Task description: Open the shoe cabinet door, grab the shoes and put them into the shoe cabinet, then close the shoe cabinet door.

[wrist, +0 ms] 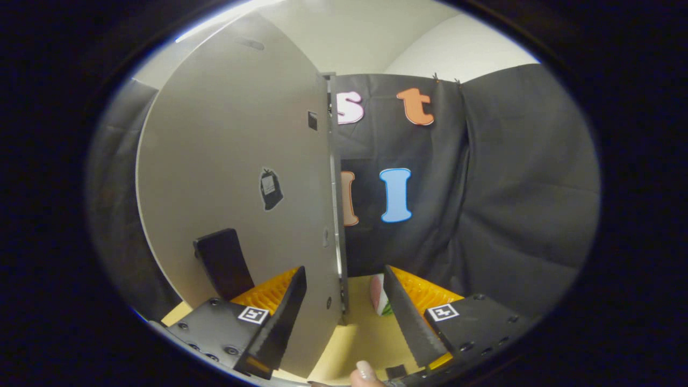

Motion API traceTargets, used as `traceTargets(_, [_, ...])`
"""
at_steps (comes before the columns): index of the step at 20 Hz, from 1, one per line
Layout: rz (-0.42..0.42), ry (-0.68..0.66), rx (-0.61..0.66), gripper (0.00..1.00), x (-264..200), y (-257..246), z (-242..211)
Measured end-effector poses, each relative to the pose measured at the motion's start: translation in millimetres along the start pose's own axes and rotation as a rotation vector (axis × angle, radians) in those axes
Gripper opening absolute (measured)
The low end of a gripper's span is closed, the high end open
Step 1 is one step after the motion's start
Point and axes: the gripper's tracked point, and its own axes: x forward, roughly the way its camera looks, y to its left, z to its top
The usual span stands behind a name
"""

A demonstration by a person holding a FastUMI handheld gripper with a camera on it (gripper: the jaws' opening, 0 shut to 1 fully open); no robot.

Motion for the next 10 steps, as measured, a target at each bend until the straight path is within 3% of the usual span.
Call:
traceTargets(4, [0.012, 0.003, 0.011, 0.92, 5.3, 40.1, -2.8])
traceTargets(10, [0.104, -0.023, -0.009, 0.93, 25.4, 111.3, 0.6])
